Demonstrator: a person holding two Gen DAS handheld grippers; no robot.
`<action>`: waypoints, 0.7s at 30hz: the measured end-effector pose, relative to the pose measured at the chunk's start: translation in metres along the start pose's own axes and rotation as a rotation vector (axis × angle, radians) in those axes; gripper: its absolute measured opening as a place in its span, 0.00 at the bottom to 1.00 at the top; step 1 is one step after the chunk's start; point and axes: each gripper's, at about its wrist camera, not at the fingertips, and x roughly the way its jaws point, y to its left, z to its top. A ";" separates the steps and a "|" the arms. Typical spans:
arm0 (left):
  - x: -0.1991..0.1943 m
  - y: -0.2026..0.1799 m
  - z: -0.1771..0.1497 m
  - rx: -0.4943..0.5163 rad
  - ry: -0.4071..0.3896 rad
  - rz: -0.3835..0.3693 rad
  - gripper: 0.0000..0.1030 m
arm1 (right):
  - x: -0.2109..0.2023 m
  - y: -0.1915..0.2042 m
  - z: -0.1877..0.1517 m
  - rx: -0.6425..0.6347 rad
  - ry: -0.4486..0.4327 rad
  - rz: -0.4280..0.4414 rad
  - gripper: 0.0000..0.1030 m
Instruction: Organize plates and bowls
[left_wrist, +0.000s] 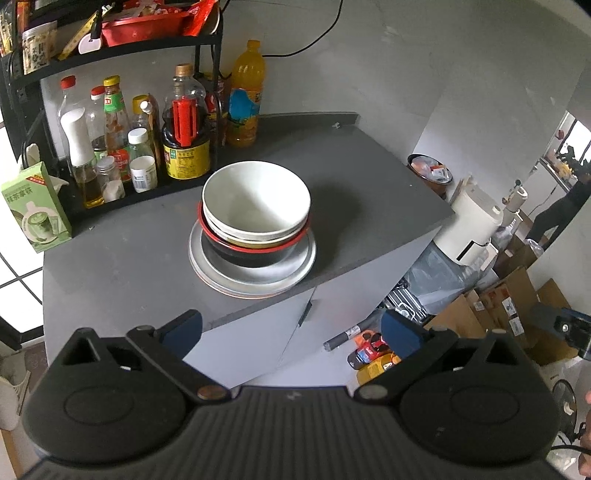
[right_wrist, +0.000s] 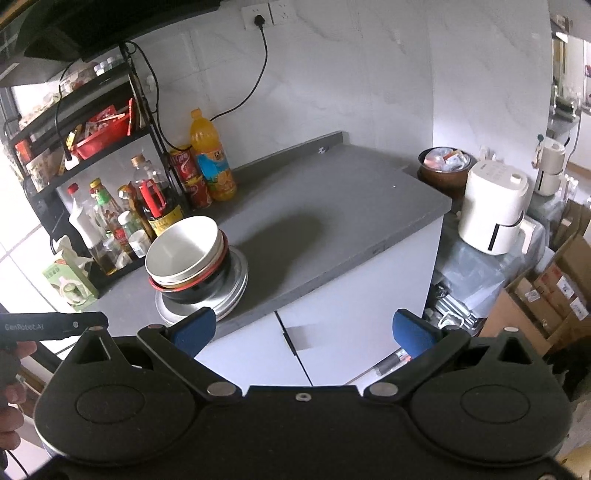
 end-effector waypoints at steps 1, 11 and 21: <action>-0.001 -0.001 -0.001 0.005 -0.001 0.002 0.99 | -0.001 0.001 0.000 0.000 0.000 -0.002 1.00; 0.001 -0.009 -0.003 0.029 -0.004 -0.001 0.99 | -0.003 0.004 -0.004 -0.022 0.011 0.003 1.00; 0.001 -0.009 -0.002 0.038 -0.002 -0.009 0.99 | -0.001 0.010 -0.003 -0.040 0.015 0.007 1.00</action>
